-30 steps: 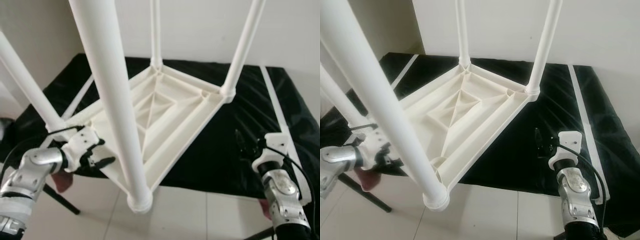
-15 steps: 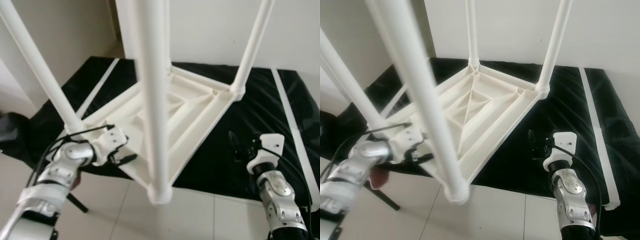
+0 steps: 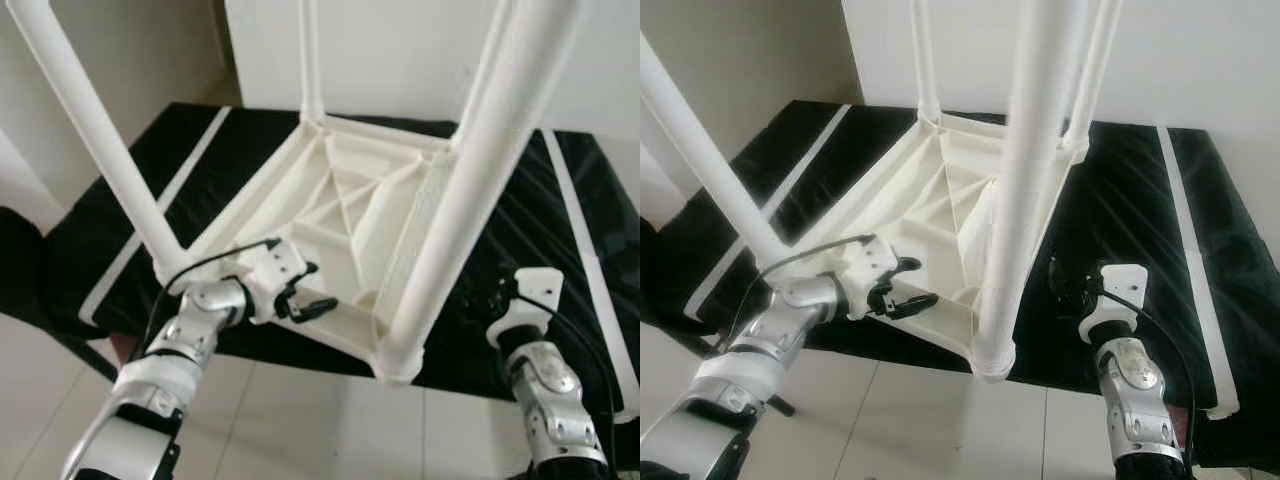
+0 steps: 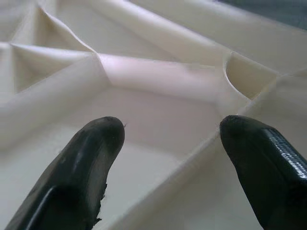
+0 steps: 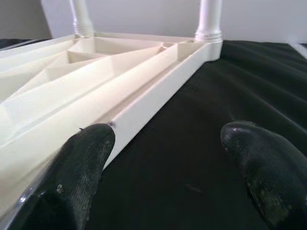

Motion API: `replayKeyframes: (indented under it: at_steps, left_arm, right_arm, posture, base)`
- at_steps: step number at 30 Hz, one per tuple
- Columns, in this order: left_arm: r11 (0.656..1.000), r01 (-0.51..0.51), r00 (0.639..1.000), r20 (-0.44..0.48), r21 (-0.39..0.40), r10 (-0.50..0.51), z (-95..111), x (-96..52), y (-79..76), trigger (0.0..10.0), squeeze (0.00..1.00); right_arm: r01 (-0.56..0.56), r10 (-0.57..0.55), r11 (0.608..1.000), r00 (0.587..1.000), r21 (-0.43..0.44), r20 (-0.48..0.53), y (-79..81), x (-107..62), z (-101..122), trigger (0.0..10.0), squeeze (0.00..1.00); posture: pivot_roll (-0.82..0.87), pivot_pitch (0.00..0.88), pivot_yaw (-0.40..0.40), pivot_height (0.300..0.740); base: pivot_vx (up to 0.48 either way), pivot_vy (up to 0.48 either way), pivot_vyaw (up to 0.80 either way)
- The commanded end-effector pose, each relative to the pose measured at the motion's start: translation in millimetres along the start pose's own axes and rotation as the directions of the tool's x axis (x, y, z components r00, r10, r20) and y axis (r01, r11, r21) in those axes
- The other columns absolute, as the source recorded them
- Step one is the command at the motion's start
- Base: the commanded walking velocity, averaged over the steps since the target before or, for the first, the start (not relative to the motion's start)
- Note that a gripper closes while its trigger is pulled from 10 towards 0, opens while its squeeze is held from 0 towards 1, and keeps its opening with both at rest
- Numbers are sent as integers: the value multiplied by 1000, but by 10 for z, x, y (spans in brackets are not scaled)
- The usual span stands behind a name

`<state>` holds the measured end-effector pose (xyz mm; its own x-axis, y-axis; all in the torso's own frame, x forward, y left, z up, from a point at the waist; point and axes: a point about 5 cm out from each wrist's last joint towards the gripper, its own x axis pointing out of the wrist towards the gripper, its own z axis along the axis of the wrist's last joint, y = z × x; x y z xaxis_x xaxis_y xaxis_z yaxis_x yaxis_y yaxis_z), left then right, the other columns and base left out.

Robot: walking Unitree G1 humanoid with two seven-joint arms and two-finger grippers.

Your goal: Building children table

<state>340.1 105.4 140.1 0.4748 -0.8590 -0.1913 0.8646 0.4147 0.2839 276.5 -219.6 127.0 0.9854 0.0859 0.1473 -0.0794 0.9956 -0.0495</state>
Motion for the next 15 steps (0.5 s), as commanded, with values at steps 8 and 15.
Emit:
replayKeyframes:
  at_steps: [8,15]
  left_arm:
    - [999,38,999,20,9,-39,46,-244,-5,10000,0]
    - [987,157,987,-25,-20,-157,61,-463,-104,10000,0]
  right_arm:
    - [-154,154,988,988,30,-10,31,-187,44,10000,0]
    - [-414,409,910,904,-17,-125,-81,-418,101,10000,0]
  posture:
    - [7,12,24,740]
    - [16,6,16,740]
  base:
    - [0,0,0]
    - [0,0,0]
